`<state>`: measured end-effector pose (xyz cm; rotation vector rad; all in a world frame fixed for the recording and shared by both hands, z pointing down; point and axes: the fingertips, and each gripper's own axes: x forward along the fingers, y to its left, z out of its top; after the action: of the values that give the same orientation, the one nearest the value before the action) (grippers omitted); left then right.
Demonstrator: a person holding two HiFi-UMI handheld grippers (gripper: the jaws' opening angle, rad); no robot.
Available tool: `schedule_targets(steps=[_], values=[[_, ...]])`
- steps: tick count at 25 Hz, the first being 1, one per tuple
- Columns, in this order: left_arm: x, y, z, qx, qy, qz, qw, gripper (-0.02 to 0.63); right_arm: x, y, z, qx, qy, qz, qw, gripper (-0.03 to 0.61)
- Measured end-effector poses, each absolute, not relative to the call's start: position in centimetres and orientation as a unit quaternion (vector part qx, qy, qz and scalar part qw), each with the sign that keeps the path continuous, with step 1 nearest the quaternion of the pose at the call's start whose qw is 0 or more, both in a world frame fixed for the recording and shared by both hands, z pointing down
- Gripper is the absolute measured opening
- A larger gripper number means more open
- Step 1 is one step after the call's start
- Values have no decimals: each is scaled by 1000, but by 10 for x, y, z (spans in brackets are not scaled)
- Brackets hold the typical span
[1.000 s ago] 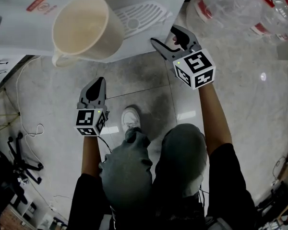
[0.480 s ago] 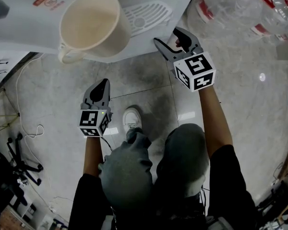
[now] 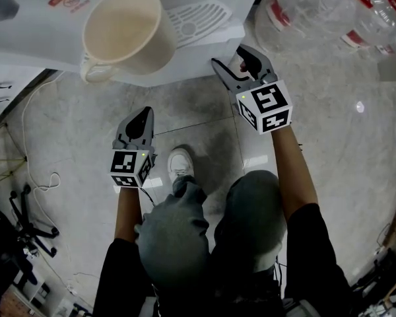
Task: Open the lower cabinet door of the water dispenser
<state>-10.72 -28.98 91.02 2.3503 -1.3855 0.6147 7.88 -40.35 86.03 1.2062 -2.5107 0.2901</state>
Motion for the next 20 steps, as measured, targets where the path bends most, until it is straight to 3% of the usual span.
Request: schedule_targets(steps=[20], values=[[-81,-252,885,834,-440,267,198,12,80,-344,856,446,-864,152,174,216]])
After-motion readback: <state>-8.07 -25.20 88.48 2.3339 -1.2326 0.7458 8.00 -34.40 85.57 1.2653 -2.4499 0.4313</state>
